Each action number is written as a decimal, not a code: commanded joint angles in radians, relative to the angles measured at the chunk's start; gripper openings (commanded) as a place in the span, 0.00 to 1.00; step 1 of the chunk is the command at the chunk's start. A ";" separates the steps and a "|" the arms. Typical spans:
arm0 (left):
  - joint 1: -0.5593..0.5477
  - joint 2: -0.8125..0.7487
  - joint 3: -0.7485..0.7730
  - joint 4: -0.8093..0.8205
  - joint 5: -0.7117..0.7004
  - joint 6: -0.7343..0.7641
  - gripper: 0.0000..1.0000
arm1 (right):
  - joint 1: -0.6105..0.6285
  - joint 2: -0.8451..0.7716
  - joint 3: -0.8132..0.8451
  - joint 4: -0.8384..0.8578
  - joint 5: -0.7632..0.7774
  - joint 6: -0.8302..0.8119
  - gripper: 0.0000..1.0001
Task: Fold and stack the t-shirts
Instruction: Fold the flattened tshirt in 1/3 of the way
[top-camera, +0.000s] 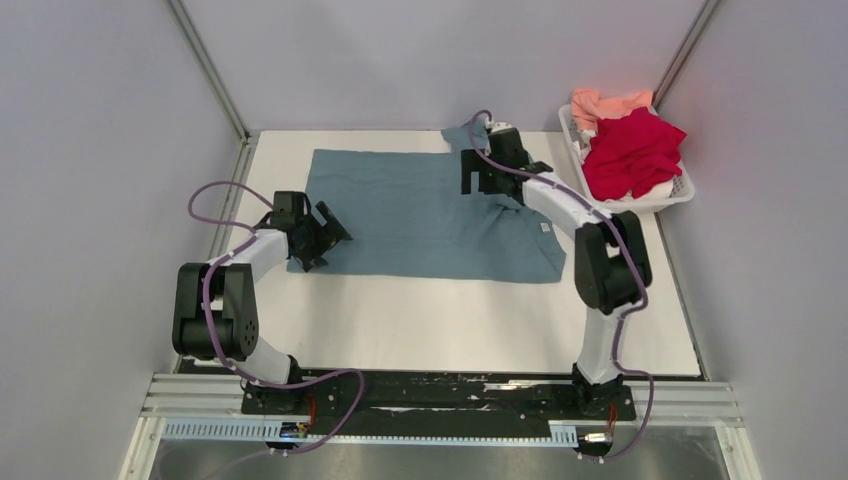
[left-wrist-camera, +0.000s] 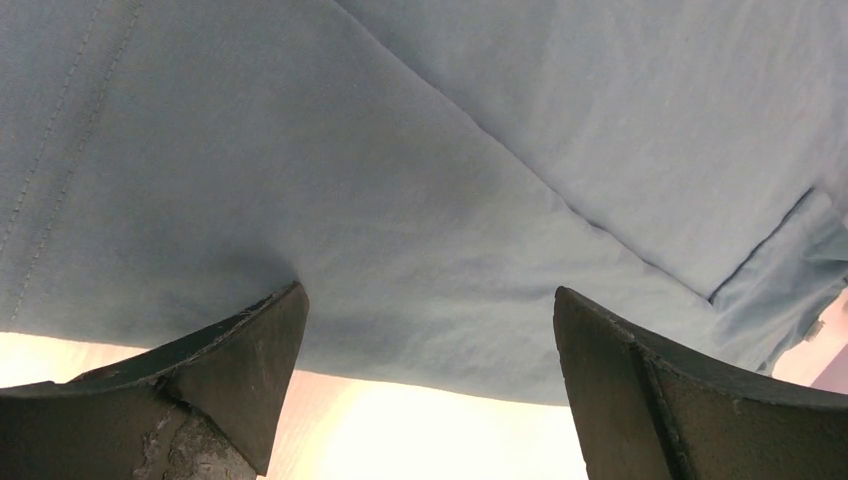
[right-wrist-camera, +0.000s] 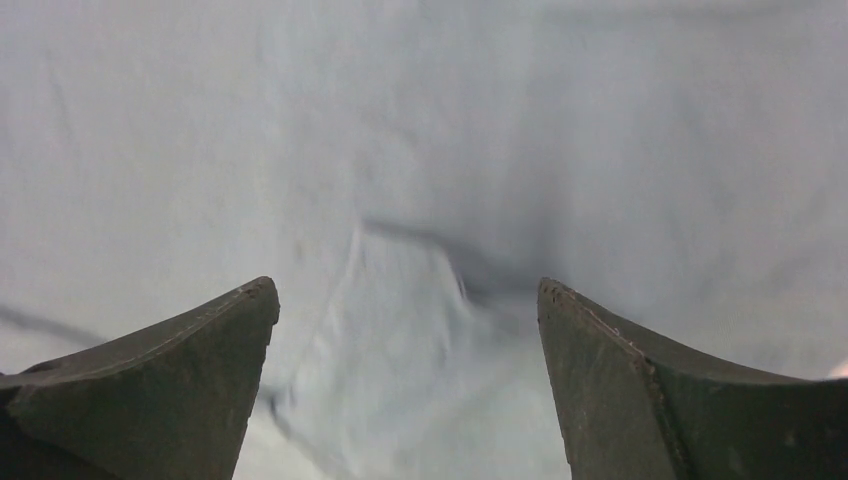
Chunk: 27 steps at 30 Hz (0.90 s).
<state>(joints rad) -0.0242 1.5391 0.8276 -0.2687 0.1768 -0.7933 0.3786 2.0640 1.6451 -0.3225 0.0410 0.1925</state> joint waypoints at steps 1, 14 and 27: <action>-0.008 -0.032 0.049 0.032 0.033 0.010 1.00 | 0.005 -0.298 -0.281 -0.006 0.043 0.083 1.00; -0.037 0.011 0.079 0.035 0.048 0.026 1.00 | -0.041 -0.125 -0.236 0.057 -0.053 0.162 1.00; -0.037 -0.009 0.098 0.024 0.048 0.042 1.00 | -0.065 -0.043 0.031 -0.010 0.038 0.052 1.00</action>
<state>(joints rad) -0.0589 1.5551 0.8894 -0.2657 0.2104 -0.7746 0.2958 2.1761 1.7130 -0.3218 0.0822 0.2771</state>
